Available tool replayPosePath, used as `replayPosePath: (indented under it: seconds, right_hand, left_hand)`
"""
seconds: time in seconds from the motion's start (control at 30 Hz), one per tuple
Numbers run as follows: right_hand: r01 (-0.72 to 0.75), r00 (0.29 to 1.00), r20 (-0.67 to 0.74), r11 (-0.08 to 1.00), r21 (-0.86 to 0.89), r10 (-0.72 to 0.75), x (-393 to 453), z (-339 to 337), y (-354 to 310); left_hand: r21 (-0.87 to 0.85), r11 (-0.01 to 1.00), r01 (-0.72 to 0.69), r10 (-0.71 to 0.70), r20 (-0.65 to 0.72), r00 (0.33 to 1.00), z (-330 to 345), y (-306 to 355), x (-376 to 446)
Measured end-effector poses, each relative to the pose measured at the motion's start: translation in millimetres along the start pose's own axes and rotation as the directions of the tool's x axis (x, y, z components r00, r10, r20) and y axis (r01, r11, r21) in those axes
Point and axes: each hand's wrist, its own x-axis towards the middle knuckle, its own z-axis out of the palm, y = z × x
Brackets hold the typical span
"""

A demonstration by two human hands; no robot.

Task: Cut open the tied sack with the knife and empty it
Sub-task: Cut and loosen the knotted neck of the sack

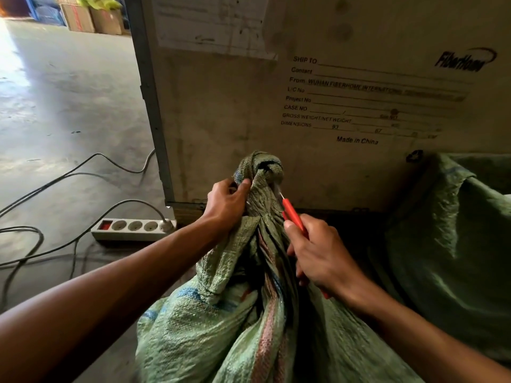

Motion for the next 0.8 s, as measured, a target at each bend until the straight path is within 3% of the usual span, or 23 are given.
replayPosePath:
  seconds: [0.17, 0.33, 0.47, 0.8]
  right_hand:
    - [-0.016, 1.000, 0.021, 0.999, -0.033, 0.016, -3.3, 2.7, -4.2]
    - [-0.006, 0.997, 0.078, 0.979, -0.205, 0.022, -0.6, 6.1, -6.1]
    - [-0.106, 0.991, 0.067, 0.980, -0.170, 0.118, -1.4, 12.7, 0.7]
    - [-0.092, 0.989, 0.097, 0.981, -0.170, 0.110, -12.7, 24.6, 13.4]
  left_hand:
    - [-0.001, 1.000, -0.022, 0.022, -0.012, 1.000, -1.5, 1.5, -2.7]
    - [0.100, 0.994, -0.042, 0.049, -0.068, 0.996, -1.9, 5.4, -8.7]
    - [0.149, 0.988, -0.049, 0.066, -0.116, 0.991, -1.3, 5.9, -9.3]
    - [0.150, 0.986, 0.068, -0.032, -0.231, 0.972, -5.5, 7.2, -6.0]
